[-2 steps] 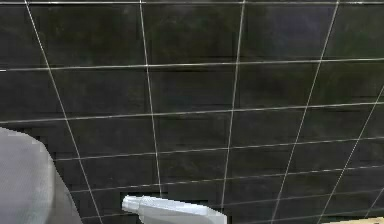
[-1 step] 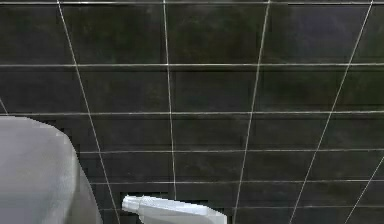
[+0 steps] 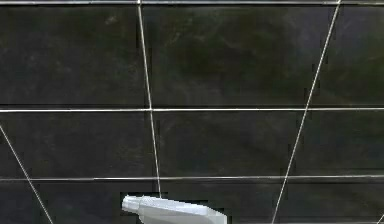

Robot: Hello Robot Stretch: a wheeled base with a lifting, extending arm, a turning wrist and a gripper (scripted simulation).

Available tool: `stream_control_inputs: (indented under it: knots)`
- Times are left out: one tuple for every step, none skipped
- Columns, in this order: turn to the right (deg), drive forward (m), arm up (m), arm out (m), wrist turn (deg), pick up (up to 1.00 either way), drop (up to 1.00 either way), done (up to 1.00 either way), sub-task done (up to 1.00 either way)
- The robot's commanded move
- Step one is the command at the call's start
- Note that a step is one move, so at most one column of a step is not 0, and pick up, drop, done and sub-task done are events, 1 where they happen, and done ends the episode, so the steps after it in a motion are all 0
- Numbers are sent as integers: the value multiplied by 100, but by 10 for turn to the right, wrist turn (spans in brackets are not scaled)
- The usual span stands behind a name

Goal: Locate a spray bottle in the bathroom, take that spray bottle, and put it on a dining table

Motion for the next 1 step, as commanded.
stream_control_inputs:
  knots:
    - [-30, 0, 0, 0, 0, 0, 0, 0, 0]
